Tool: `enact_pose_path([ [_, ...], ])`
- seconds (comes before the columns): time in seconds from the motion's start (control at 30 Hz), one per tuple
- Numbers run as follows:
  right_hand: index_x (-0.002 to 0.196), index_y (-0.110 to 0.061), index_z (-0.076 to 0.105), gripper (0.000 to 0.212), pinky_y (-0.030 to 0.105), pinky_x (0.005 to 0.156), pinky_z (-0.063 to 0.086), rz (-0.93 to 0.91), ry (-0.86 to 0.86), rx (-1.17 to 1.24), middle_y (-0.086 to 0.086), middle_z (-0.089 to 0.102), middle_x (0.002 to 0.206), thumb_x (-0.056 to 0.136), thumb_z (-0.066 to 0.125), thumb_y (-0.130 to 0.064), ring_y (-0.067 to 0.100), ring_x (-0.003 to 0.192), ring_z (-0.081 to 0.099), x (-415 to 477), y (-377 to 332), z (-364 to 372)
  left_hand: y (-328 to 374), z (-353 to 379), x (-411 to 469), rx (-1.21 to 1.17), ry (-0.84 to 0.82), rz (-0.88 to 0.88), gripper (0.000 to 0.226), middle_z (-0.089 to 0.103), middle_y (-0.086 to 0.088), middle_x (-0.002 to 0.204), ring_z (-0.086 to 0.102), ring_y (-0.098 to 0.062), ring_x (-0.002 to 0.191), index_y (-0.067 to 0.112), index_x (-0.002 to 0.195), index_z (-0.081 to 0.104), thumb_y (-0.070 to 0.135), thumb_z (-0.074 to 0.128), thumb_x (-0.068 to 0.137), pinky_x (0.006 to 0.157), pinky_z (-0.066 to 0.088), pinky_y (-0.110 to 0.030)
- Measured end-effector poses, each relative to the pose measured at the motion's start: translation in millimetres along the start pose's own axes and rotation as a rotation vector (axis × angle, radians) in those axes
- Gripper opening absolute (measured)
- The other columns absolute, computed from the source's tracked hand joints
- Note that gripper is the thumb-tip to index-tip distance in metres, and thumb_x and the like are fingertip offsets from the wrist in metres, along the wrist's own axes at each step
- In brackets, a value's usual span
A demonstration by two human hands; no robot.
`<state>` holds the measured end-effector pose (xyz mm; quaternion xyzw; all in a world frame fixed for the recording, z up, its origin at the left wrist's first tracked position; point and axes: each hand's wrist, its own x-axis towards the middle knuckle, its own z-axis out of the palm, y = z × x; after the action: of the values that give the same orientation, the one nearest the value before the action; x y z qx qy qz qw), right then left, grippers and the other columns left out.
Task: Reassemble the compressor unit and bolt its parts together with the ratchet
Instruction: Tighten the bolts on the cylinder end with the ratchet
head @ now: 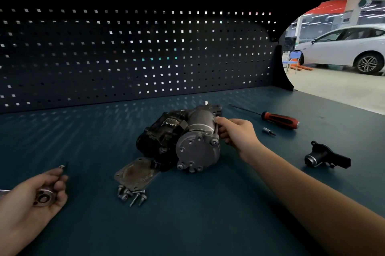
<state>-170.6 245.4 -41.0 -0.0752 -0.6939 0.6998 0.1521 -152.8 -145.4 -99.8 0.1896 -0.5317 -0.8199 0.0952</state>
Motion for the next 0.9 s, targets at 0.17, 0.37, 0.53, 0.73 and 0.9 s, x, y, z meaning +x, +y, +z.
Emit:
enact_pose_path([
  [0.17, 0.062, -0.012, 0.067, 0.023, 0.012, 0.04, 0.039, -0.072, 0.028, 0.004, -0.011, 0.056, 0.044, 0.082, 0.069, -0.023, -0.001, 0.04, 0.049, 0.9, 2.0, 1.1, 0.3, -0.1, -0.8, 0.006, 0.002, 0.007, 0.023, 0.048, -0.001, 0.074, 0.046, 0.001, 0.032, 0.018, 0.078, 0.054, 0.008, 0.038, 0.091, 0.038, 0.04, -0.009],
  [0.37, 0.063, -0.015, 0.067, 0.021, 0.011, 0.041, 0.039, -0.086, 0.029, 0.013, -0.012, 0.056, 0.043, 0.082, 0.069, -0.024, -0.003, 0.04, 0.049, -2.3, 1.5, 1.1, -0.1, -1.6, 0.0, 0.002, -0.012, 0.014, 0.025, 0.048, -0.001, 0.075, 0.047, 0.001, 0.032, 0.019, 0.078, 0.054, 0.007, 0.037, 0.092, 0.039, 0.042, -0.01],
  [0.53, 0.065, -0.02, 0.067, 0.018, 0.009, 0.043, 0.04, -0.104, 0.013, 0.007, -0.014, 0.056, 0.042, 0.082, 0.069, -0.023, -0.005, 0.04, 0.049, -5.1, -2.3, 4.4, 0.7, -2.5, -1.0, -0.006, -0.02, 0.006, 0.024, 0.049, -0.001, 0.075, 0.047, 0.001, 0.032, 0.018, 0.079, 0.054, 0.007, 0.037, 0.092, 0.039, 0.043, -0.011],
  [0.73, 0.063, -0.017, 0.066, 0.02, 0.009, 0.042, 0.04, -0.076, 0.035, 0.033, -0.014, 0.054, 0.039, 0.083, 0.068, -0.02, -0.004, 0.037, 0.046, -5.8, -2.3, 6.2, 2.4, 2.4, -5.0, 0.018, -0.001, -0.005, 0.025, 0.049, -0.001, 0.075, 0.046, 0.001, 0.031, 0.018, 0.078, 0.052, 0.007, 0.036, 0.093, 0.038, 0.041, -0.009],
  [0.9, 0.062, -0.016, 0.067, 0.021, 0.012, 0.045, 0.039, -0.06, 0.063, 0.023, -0.013, 0.053, 0.04, 0.082, 0.069, -0.021, -0.001, 0.041, 0.046, -3.1, -2.0, 8.0, 4.8, 6.2, -8.6, 0.007, -0.014, -0.005, 0.025, 0.047, -0.003, 0.074, 0.045, 0.002, 0.03, 0.017, 0.078, 0.051, 0.006, 0.035, 0.092, 0.036, 0.039, -0.008],
])
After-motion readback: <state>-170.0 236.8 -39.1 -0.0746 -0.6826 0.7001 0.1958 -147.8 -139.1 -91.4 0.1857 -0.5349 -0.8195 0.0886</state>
